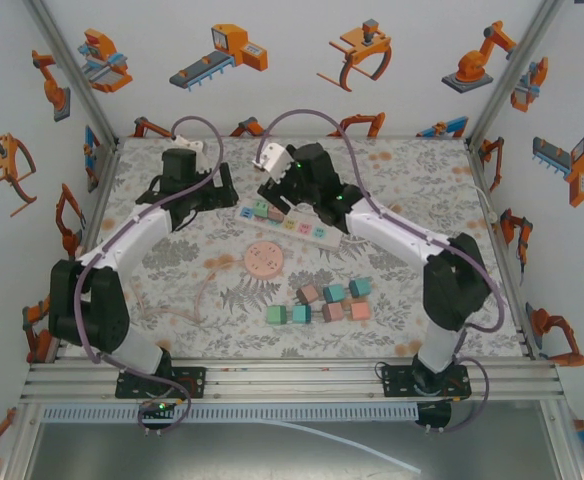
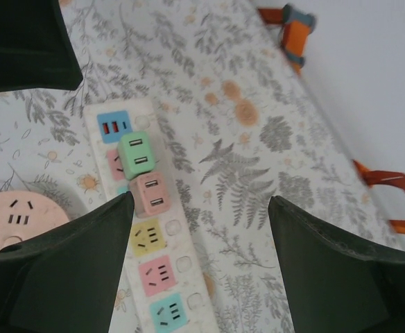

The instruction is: Pull the plug off the socket

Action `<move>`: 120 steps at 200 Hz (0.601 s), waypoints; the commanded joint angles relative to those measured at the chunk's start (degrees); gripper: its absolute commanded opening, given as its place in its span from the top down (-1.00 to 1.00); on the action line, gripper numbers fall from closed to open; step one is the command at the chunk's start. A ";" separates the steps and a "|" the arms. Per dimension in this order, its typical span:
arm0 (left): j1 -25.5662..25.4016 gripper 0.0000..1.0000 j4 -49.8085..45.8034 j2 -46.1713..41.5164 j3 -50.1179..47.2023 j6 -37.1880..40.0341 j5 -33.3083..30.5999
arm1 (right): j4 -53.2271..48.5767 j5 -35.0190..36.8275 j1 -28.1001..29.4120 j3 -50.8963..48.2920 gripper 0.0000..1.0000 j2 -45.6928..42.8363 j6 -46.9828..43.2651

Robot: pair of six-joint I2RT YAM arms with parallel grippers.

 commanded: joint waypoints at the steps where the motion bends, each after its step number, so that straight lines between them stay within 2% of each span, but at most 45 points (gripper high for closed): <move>1: 1.46 -0.74 -6.40 3.53 3.83 -5.81 1.94 | -13.29 -3.32 -1.11 7.04 -0.43 5.64 2.33; 61: 4.31 -0.73 -10.27 12.25 8.52 -9.70 11.08 | -16.65 -7.75 -2.98 14.49 -0.37 16.37 4.38; 86: 4.23 -0.69 -11.03 16.09 10.54 -11.92 9.57 | -16.48 -8.71 -2.98 16.33 -0.30 19.52 3.06; 120: 3.64 -0.63 -11.67 20.56 13.17 -15.87 7.81 | -15.94 -10.76 -3.07 17.55 -0.08 21.85 2.84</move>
